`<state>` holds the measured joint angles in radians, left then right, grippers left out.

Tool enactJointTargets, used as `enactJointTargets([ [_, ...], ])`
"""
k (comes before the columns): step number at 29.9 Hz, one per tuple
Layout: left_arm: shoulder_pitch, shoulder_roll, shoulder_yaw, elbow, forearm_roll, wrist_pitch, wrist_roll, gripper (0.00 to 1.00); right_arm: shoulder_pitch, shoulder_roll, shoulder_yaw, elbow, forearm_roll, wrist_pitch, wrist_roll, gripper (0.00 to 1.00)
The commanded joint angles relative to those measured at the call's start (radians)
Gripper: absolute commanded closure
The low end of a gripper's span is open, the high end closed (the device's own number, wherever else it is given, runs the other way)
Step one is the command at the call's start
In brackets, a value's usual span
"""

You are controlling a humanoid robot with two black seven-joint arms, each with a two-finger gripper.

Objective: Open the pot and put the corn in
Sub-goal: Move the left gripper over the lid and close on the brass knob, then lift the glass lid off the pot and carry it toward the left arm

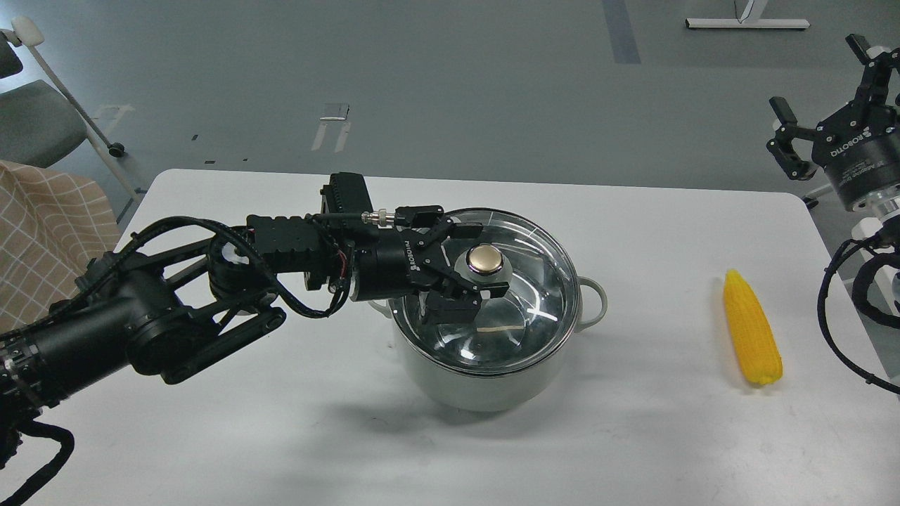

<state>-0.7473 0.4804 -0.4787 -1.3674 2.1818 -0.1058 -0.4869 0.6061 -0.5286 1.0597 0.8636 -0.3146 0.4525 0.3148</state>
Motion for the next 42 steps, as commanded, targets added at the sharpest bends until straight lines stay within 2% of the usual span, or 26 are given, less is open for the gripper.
enactJointTargets([
  [1,0.000,0.000,0.000,0.002,0.000,0.003,0.001,0.25,0.000,0.001,0.000,0.000,0.000,0.000,0.000,0.00],
  [2,0.002,0.000,0.000,0.002,0.000,0.003,0.001,0.27,0.000,0.001,0.000,0.000,0.000,0.000,0.001,0.00],
  [4,0.009,0.001,0.000,0.002,0.000,0.003,0.001,0.39,0.000,0.001,0.002,0.000,0.000,0.000,0.000,0.00],
  [5,0.011,0.001,0.000,0.002,0.000,0.003,0.001,0.40,0.000,0.001,0.000,0.000,0.000,0.000,0.000,0.00],
  [8,0.022,-0.003,0.000,0.002,0.000,0.005,0.001,0.40,0.000,0.001,0.002,0.000,-0.001,0.000,0.001,0.00],
  [11,0.034,-0.005,-0.003,0.004,0.000,0.006,0.001,0.33,0.000,0.001,0.002,0.000,0.000,0.000,0.001,0.00],
  [15,0.034,-0.003,-0.003,0.004,0.000,0.014,0.001,0.37,0.000,0.001,0.002,0.000,0.000,0.000,0.000,0.00],
  [16,0.034,-0.003,-0.003,0.002,0.000,0.015,0.001,0.41,0.000,0.001,0.003,0.000,0.000,0.000,0.001,0.00],
  [17,0.034,-0.003,-0.003,0.002,0.000,0.018,0.001,0.49,0.000,0.001,0.005,0.000,0.000,0.000,0.000,0.00],
  [18,0.032,-0.003,-0.003,0.002,0.000,0.018,0.001,0.63,0.000,0.001,0.005,0.000,0.000,0.000,0.001,0.00],
  [19,0.032,-0.002,-0.003,0.002,0.000,0.018,0.001,0.70,0.000,0.001,0.005,0.000,0.000,0.000,0.000,0.00],
  [20,0.032,0.000,-0.005,0.002,0.000,0.018,0.001,0.82,0.000,0.001,0.005,0.000,0.000,0.000,0.001,0.00],
  [22,0.031,-0.002,-0.005,0.002,0.000,0.020,0.001,0.88,0.000,0.001,0.005,0.000,0.000,0.000,0.000,0.00],
  [24,0.028,-0.005,-0.008,0.002,0.000,0.020,0.002,1.00,0.000,0.001,0.005,0.000,0.000,0.000,0.001,0.00],
  [32,-0.021,0.023,-0.035,-0.030,0.000,0.024,-0.002,1.00,0.000,0.001,0.006,0.000,0.000,0.000,0.000,0.00],
  [36,-0.056,0.095,-0.037,-0.058,0.000,0.023,-0.002,1.00,0.000,-0.001,0.006,0.000,-0.001,0.000,0.001,0.00],
  [42,-0.063,0.317,-0.041,-0.113,0.000,0.028,-0.002,1.00,0.000,-0.001,0.006,-0.001,-0.001,0.000,0.000,0.00],
])
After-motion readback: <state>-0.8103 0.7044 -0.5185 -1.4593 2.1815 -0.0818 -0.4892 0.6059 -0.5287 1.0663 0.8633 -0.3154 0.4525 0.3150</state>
